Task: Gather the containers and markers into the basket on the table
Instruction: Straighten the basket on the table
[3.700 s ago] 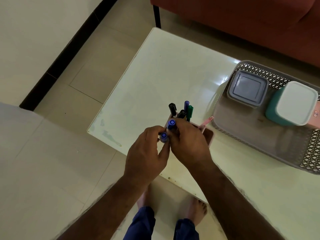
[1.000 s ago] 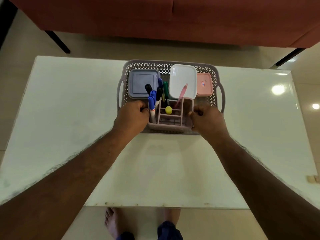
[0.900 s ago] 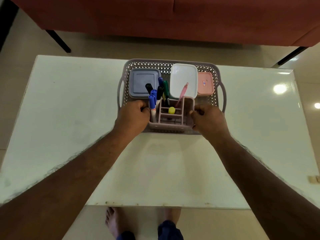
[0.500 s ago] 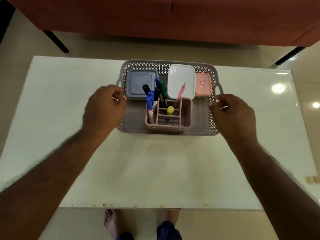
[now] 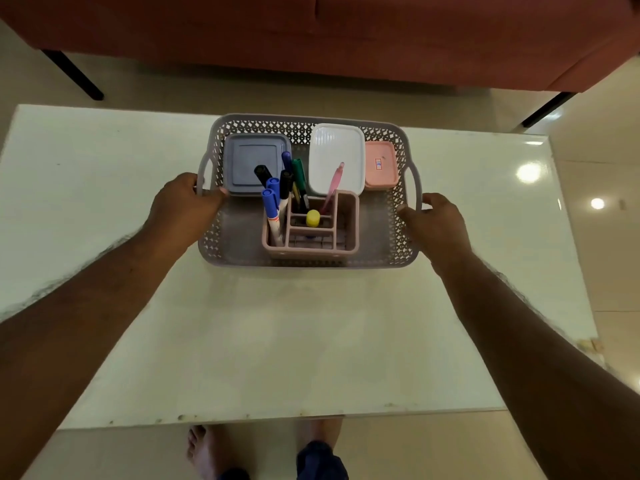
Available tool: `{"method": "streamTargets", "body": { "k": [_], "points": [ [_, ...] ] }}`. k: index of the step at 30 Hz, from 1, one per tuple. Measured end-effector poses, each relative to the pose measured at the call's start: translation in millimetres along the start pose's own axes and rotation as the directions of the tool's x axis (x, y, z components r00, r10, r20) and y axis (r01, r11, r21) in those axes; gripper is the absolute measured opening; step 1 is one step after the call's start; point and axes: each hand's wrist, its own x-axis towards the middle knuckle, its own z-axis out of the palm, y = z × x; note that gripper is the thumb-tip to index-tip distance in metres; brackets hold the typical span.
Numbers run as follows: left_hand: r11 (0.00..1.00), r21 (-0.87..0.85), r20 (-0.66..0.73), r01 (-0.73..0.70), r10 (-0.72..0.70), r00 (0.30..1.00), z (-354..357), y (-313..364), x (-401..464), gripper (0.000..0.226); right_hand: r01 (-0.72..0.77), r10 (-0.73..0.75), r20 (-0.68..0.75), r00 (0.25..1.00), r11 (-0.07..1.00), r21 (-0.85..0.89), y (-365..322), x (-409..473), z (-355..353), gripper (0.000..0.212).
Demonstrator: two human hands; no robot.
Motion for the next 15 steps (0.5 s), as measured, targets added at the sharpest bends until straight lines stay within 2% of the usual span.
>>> {"method": "streamTargets", "body": {
  "k": [4,8,15],
  "points": [
    [1.000,-0.021,0.001,0.000,0.000,1.000,0.4,-8.8,1.6,0.016,0.039,-0.037,0.027,0.999,0.998,-0.047,6.8,2.1,6.8,0.045],
    [0.999,0.018,0.002,-0.035,0.035,0.999,-2.2,-11.2,-1.4,0.023,0.053,-0.053,0.008,0.999,0.997,-0.059,8.2,1.0,5.1,0.042],
    [0.997,-0.034,-0.029,-0.070,0.069,0.997,-27.6,-23.3,-31.3,0.022,0.085,-0.085,-0.020,0.996,0.996,-0.016,10.0,-36.1,-1.7,0.036]
  ]
}}
